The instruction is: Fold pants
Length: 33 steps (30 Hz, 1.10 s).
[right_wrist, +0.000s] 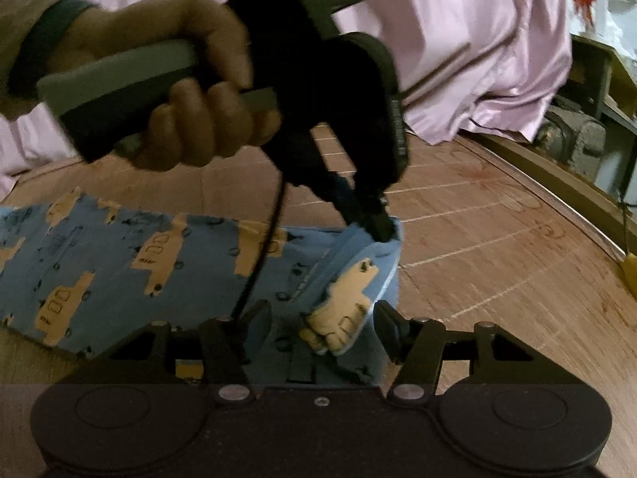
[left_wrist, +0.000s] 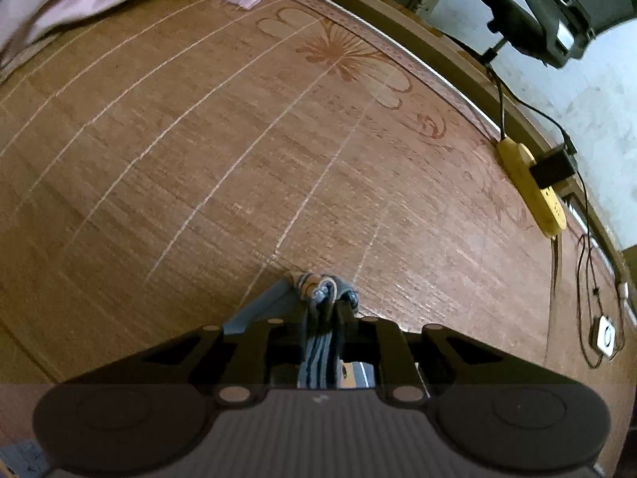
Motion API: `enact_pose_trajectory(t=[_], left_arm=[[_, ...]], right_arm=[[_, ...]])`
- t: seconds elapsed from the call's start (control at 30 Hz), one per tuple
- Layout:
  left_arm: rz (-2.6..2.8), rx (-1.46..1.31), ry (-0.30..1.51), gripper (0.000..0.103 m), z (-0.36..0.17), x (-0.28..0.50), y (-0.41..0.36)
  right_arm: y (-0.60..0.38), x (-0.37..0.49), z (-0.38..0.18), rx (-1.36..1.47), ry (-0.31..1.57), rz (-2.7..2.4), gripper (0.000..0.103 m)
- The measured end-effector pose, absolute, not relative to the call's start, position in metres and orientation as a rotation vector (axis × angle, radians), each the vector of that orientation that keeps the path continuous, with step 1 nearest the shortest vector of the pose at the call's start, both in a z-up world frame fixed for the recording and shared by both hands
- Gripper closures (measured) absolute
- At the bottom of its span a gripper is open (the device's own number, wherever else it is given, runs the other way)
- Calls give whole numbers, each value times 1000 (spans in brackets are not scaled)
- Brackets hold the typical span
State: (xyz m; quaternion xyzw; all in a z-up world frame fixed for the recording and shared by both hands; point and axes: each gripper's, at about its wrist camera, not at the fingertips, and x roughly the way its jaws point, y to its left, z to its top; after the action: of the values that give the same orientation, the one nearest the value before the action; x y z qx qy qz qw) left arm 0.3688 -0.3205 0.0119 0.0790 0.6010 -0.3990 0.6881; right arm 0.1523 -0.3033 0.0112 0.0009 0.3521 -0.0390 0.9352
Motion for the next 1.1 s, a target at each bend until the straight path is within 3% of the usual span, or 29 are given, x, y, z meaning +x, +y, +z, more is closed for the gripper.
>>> enact_pose_trajectory(t=[0.13, 0.17, 0.23, 0.3, 0.4, 0.47, 0.57, 0.83, 0.93, 1.0, 1.03, 1.1], left_arm=[[-890, 160, 1359, 88, 11, 372, -319], [-894, 162, 1359, 88, 10, 372, -320], [-903, 166, 1360, 88, 10, 372, -320], [-914, 171, 1364, 88, 10, 373, -319], [-925, 154, 1383, 81, 7, 377, -318], [-929, 139, 1396, 62, 6, 379, -317], [-932, 114, 1421, 50, 4, 382, -314], [-948, 81, 1466, 48, -1, 383, -313], [-959, 63, 1461, 34, 2, 383, -311], [-951, 88, 1440, 34, 4, 382, -312], [-947, 96, 1435, 40, 5, 381, -314], [-929, 119, 1419, 69, 6, 378, -317]], right_arm=[[-295, 158, 4, -52, 746, -77, 58], [-294, 159, 2, -61, 751, -87, 68], [-293, 160, 1, -76, 752, -97, 73], [-292, 159, 2, -77, 743, -101, 85], [-291, 159, 4, -98, 737, -94, 86], [-290, 158, 4, -108, 740, -87, 86], [-288, 158, 3, -139, 744, -75, 86], [-285, 158, 2, -156, 754, -65, 86], [-284, 158, 2, -162, 755, -63, 86], [-283, 157, 2, -166, 754, -63, 86], [-283, 157, 2, -167, 754, -63, 86], [-284, 156, 2, -172, 751, -65, 86]])
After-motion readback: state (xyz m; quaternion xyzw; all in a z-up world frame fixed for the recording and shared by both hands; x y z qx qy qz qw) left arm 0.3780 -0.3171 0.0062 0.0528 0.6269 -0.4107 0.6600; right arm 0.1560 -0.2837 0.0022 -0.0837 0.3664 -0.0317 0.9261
